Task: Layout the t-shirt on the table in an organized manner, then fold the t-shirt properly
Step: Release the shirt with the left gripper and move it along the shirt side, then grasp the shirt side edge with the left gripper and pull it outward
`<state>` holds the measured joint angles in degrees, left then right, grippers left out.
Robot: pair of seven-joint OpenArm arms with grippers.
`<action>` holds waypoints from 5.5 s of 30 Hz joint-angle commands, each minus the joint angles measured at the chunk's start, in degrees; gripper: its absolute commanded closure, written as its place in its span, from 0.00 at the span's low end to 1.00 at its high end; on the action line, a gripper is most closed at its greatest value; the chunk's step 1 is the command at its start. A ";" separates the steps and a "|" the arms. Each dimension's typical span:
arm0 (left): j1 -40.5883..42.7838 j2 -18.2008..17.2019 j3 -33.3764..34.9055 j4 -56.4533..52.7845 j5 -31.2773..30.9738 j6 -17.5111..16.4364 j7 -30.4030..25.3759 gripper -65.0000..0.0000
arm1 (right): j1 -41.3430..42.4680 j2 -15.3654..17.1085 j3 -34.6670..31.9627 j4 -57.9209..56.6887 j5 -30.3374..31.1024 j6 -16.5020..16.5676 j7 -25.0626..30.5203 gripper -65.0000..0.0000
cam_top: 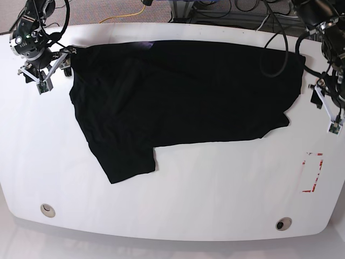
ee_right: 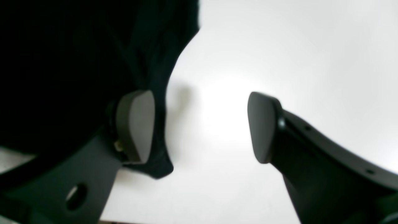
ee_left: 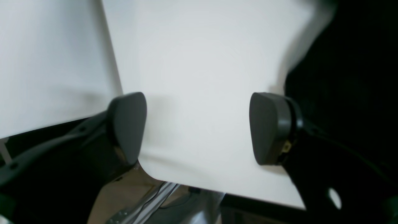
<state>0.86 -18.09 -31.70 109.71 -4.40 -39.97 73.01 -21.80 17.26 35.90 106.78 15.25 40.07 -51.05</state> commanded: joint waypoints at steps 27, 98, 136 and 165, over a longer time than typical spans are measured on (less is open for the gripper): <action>-11.81 11.80 -1.04 -23.69 0.14 -0.03 -19.69 0.26 | 3.03 0.55 -1.31 -0.19 0.54 -0.07 0.81 0.31; -16.64 13.12 -8.43 -39.95 -1.53 -0.03 -28.49 0.95 | 2.68 -2.62 -1.31 -1.95 0.54 -0.07 0.81 0.31; -17.43 12.94 -1.40 -23.25 -1.44 -0.03 -25.58 0.99 | 2.95 -2.71 -1.39 -2.30 0.80 -0.07 0.81 0.31; -17.87 7.93 -1.57 -23.60 -1.27 -0.03 -25.85 0.13 | 3.65 -2.62 -4.12 -2.30 0.80 -0.07 0.81 0.31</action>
<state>-15.49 -8.32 -33.21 85.27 -5.02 -40.14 48.38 -18.33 13.82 31.44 103.68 15.38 40.07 -51.24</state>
